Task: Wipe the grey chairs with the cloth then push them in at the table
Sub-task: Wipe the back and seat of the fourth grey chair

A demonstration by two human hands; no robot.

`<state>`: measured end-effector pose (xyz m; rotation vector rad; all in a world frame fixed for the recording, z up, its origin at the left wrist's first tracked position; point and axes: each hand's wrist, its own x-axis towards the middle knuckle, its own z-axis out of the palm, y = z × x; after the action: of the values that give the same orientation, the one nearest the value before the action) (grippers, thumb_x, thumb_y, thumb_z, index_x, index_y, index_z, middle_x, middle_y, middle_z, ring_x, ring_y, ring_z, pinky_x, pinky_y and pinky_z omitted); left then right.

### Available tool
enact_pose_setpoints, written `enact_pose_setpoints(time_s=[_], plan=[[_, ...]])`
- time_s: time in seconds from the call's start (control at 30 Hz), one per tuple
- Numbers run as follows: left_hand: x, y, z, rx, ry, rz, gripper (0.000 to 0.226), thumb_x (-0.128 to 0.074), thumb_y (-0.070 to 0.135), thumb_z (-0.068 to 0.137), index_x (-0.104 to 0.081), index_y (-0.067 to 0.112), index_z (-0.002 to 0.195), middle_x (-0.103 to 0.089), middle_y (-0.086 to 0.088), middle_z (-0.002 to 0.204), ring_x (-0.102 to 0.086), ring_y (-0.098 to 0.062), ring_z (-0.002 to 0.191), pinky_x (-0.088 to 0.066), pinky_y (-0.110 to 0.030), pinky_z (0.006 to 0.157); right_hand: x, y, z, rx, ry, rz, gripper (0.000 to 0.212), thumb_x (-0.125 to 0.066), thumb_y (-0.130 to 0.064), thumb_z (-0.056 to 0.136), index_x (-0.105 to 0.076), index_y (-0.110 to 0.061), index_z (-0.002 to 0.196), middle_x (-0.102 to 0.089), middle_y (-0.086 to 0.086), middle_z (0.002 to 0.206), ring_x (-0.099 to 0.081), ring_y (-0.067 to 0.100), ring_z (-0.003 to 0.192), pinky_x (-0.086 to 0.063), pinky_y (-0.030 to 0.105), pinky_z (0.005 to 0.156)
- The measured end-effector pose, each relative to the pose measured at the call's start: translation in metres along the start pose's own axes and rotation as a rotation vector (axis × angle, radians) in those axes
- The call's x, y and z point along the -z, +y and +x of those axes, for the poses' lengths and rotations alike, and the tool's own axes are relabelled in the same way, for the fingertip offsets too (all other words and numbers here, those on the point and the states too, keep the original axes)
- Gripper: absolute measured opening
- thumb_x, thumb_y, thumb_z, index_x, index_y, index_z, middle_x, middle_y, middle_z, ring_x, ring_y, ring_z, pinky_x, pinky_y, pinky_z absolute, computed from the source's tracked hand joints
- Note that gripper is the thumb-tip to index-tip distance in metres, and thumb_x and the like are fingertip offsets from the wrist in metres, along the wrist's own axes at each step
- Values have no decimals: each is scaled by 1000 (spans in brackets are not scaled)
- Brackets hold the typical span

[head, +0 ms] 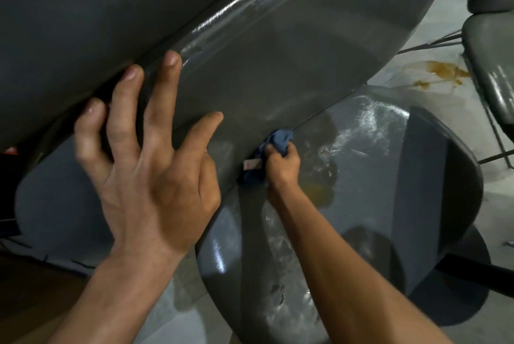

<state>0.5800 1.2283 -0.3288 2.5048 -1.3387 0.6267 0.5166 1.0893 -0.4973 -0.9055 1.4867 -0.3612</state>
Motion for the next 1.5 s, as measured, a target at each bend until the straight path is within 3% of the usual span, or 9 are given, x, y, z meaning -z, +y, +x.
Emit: enact_pose_setpoints(time_s=[0.23, 0.43, 0.57, 0.67, 0.77, 0.93, 1.1, 1.3, 1.5], plan=[[19, 17, -7, -49, -155, -121, 40, -59, 14, 92, -70, 22, 130, -34, -13, 164, -19, -41, 155, -8, -58, 126, 55, -20, -93, -24, -580, 56, 29, -59, 2, 90, -62, 0, 119, -69, 26, 112, -68, 37, 100, -52, 57, 95], [17, 19, -21, 19, -478, -745, 54, -56, 22, 91, -56, 34, 144, -33, 8, 165, -41, -14, 147, -43, -37, 113, 114, -56, -135, -145, -789, 200, 58, -53, -13, 80, -54, -3, 137, -66, 21, 122, -64, 35, 108, -55, 42, 91], [14, 31, -15, 410, -946, -1196, 80, -67, 38, 79, -29, 68, 144, -38, 22, 157, -45, 3, 137, -45, -29, 110, 150, -59, -157, -148, -842, 266, 53, -55, -19, 90, -53, -9, 142, -64, 21, 132, -63, 37, 116, -56, 41, 94], [11, 45, -22, 640, -1277, -1370, 82, -73, 13, 89, -31, 42, 153, -66, 3, 126, -68, 1, 106, -54, -18, 85, 167, -48, -163, -123, -756, 220, 49, -61, -14, 92, -52, -6, 140, -61, 26, 134, -60, 42, 122, -54, 46, 99], [10, 57, -40, 578, -1440, -1262, 62, -74, 23, 84, -53, 34, 141, -74, 2, 115, -69, -7, 111, -53, -21, 90, 186, -34, -161, -111, -625, 165, 35, -62, -13, 98, -56, -4, 131, -65, 24, 126, -64, 40, 117, -54, 46, 97], [14, 81, -64, 520, -1463, -1163, 22, -65, 22, 99, -70, 26, 120, -77, 5, 114, -70, -11, 112, -53, -33, 102, 205, -3, -159, -22, -466, 60, 28, -70, -17, 94, -62, -9, 120, -70, 18, 117, -69, 32, 108, -58, 45, 89], [21, 106, -92, 545, -1350, -1046, 22, -69, 45, 95, -69, 32, 113, -78, 10, 103, -73, -9, 101, -57, -39, 97, 222, 29, -165, 58, -306, -38, 26, -78, -18, 88, -60, -19, 106, -72, 5, 102, -71, 21, 98, -60, 35, 82], [32, 108, -121, 428, -1225, -894, 15, -70, 45, 84, -71, 34, 94, -75, -2, 87, -71, -29, 91, -58, -53, 85, 243, 53, -187, -72, -235, -190, 46, -86, -35, 79, -49, -22, 104, -68, 7, 104, -69, 24, 96, -58, 51, 87], [34, 99, -139, 478, -1327, -906, 6, -64, 30, 101, -67, 24, 101, -74, -9, 94, -72, -23, 88, -57, -45, 83, 233, 69, -205, -125, -344, -21, 35, -77, -13, 89, -55, -7, 116, -69, 11, 100, -69, 18, 85, -59, 28, 71]])
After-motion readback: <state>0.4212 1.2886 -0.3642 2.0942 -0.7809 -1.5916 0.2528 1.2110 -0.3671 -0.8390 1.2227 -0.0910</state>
